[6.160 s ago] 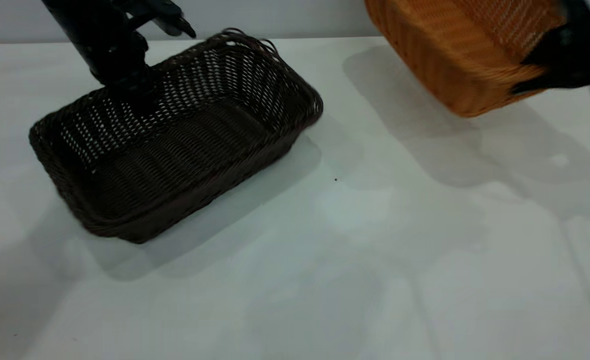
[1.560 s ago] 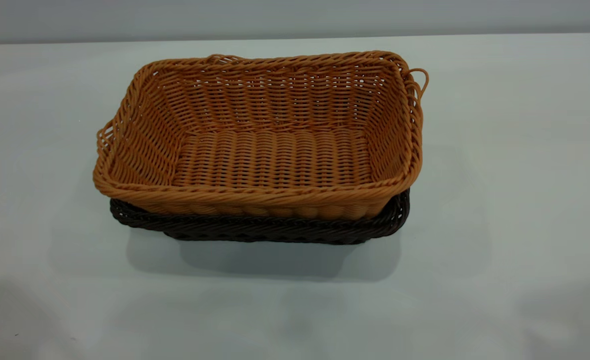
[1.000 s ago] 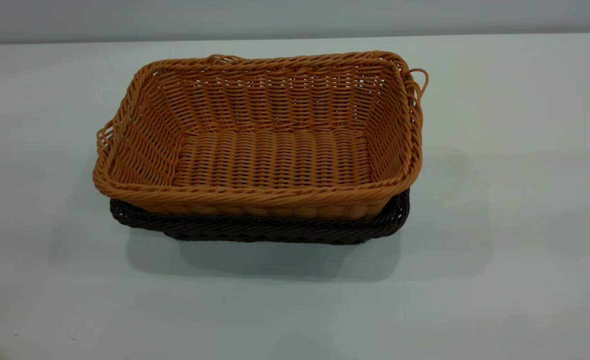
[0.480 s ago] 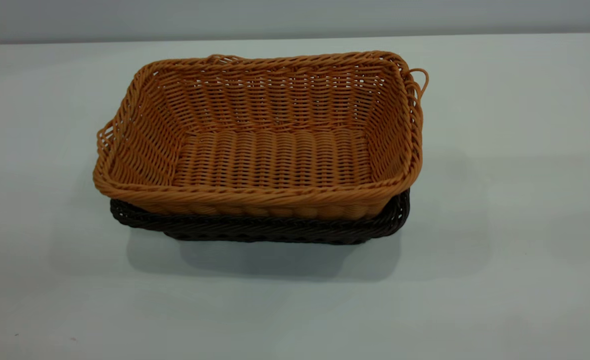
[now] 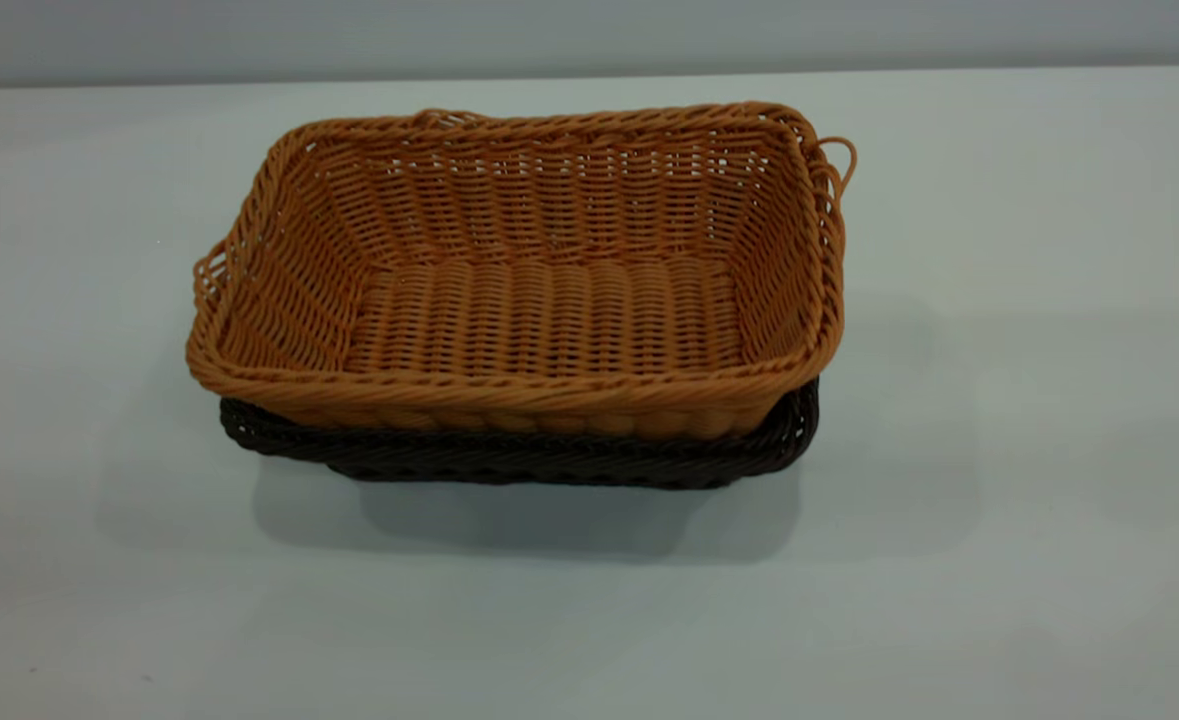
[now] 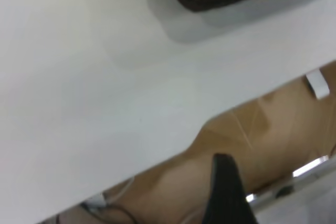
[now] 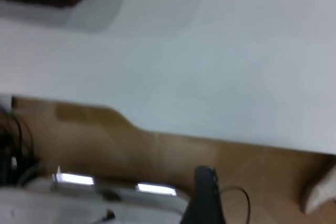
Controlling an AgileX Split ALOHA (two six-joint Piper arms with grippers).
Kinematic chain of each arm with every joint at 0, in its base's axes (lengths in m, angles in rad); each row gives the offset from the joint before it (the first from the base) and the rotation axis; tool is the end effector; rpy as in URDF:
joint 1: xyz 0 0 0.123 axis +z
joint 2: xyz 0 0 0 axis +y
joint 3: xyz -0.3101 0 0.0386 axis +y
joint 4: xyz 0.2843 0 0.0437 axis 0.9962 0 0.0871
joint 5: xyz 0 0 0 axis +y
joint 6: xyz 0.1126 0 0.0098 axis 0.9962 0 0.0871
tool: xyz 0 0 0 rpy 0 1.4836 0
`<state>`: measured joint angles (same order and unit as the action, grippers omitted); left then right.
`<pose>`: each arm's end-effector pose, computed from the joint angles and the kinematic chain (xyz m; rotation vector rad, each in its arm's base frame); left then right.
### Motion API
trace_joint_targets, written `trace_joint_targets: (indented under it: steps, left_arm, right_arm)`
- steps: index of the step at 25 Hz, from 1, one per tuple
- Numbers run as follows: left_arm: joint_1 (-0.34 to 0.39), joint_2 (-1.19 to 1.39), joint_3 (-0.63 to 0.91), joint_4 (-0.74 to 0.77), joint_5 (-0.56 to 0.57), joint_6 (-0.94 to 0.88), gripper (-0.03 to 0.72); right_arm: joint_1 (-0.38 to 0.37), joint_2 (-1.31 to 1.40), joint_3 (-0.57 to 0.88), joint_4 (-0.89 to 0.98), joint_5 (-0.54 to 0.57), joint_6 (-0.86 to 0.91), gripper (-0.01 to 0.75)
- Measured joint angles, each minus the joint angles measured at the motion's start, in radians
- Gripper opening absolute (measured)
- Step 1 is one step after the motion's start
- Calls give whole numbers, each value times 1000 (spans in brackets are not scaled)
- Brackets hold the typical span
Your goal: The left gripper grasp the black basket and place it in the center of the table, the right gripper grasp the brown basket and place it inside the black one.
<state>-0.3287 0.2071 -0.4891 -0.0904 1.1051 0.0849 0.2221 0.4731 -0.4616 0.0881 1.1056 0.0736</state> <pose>0.0434 -0.0244 0.2701 0.4697 2.2657 -0.2383 0.0804 0.0273 0.2426 -0.1706 2.6054 0.2225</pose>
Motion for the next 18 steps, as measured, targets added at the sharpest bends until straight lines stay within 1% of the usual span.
trace_joint_targets:
  steps: [2,4,6,9,11,13,18]
  left_arm:
    - [23,-51,0,-1,4,0,454]
    - [74,-99,0,-1,6,0,454]
    - [147,-134,0,0,7,0,454]
    - [232,-177,0,0,9,0,454]
    - [266,-205,0,0,9,0,454]
    - [283,-224,0,0,10,0,454]
    - [286,-226,0,0,10,-1,454]
  right_arm:
    - [-62,-71,0,10,0,0,534]
    - [-117,-148,0,11,2,0,534]
    - [-154,-235,0,11,6,0,534]
    - [-166,-359,0,12,12,0,534]
    - [-167,-440,0,14,16,0,534]
    - [-168,-486,0,14,22,0,534]
    - [-168,-488,-1,14,25,0,534]
